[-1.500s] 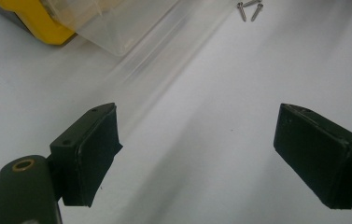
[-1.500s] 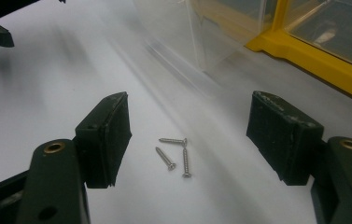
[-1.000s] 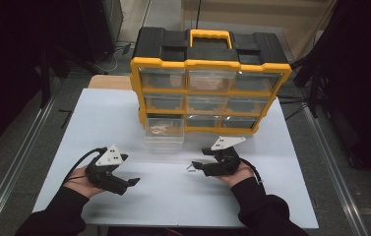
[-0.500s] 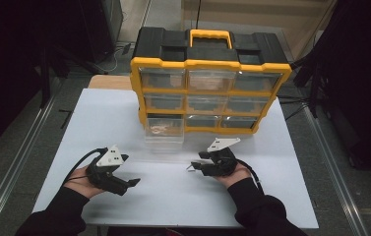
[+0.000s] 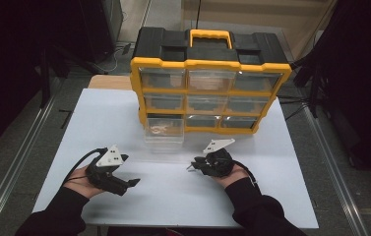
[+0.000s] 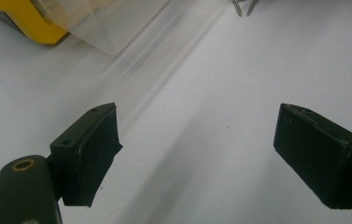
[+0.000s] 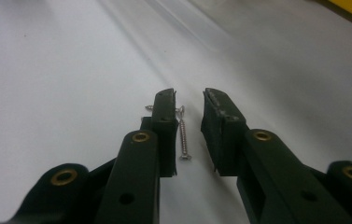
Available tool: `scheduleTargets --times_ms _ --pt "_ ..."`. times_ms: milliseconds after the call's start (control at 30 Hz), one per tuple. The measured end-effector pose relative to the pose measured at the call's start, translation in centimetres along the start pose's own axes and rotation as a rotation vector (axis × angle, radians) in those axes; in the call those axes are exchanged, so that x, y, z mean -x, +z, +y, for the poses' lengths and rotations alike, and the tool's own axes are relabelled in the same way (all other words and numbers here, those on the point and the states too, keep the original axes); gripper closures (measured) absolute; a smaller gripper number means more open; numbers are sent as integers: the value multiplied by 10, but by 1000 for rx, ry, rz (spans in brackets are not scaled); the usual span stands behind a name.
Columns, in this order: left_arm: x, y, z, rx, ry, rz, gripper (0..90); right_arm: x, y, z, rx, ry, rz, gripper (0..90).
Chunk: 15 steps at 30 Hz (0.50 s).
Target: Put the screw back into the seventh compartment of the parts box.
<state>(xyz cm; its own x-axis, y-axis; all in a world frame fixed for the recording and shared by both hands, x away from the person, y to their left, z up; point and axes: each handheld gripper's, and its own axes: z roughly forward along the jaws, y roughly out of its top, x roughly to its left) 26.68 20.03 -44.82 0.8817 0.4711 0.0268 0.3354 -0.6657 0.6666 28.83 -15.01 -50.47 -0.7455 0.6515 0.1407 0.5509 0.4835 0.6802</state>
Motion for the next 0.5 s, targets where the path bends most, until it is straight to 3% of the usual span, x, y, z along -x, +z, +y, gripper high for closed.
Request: scheduleTargets --times_ms 300,500 --pt "-1 -1 0 4 -2 1 141 -3 5 -1 -53 -19 -10 828" --pt "0 0 0 4 0 3 141 -4 5 -3 -44 -28 -34 883"
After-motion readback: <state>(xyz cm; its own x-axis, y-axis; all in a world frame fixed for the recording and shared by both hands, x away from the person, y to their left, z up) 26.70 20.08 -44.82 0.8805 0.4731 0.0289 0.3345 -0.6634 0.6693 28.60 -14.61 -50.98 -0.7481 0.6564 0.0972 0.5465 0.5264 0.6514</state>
